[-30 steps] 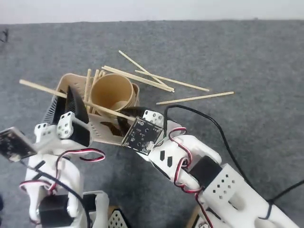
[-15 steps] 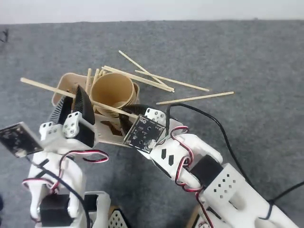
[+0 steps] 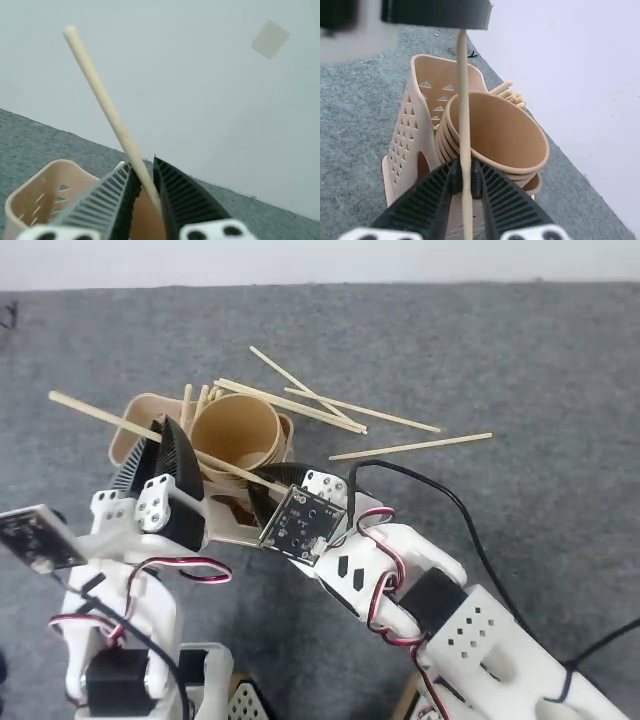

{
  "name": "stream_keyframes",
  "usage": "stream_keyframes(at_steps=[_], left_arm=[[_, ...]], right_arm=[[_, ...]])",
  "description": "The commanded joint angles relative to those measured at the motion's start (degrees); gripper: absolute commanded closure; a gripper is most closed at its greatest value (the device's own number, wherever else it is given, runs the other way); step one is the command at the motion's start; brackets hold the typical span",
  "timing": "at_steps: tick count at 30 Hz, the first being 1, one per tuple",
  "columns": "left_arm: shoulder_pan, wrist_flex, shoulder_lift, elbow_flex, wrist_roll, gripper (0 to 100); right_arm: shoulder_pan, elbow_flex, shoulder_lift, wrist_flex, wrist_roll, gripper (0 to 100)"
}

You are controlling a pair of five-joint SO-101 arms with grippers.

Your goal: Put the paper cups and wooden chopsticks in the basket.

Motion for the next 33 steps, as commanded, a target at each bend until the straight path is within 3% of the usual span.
stream_keyframes(at_steps=[1, 20, 22, 27, 33], left_arm=[[0.18, -1.14, 0.53, -0.66, -0.09, 99], [-0.26, 2.20, 0.53, -2.95, 0.09, 98], [-0.26, 2.46, 0.53, -2.86, 0.00, 93], [0.09, 5.89, 0.44, -2.95, 0.26, 70], [0.09, 5.80, 0.44, -2.95, 0.26, 69]], right_arm=[[-0.13, -0.26, -0.75, -1.01, -0.62, 99.2], [0.13, -1.93, -0.92, -1.10, -0.35, 99.2], [0.22, -1.93, -0.92, -1.10, -0.35, 99.2], [0.22, -1.93, -0.92, -1.10, -0.26, 99.2], [0.22, -1.85, -0.75, -2.07, -0.26, 99.2]])
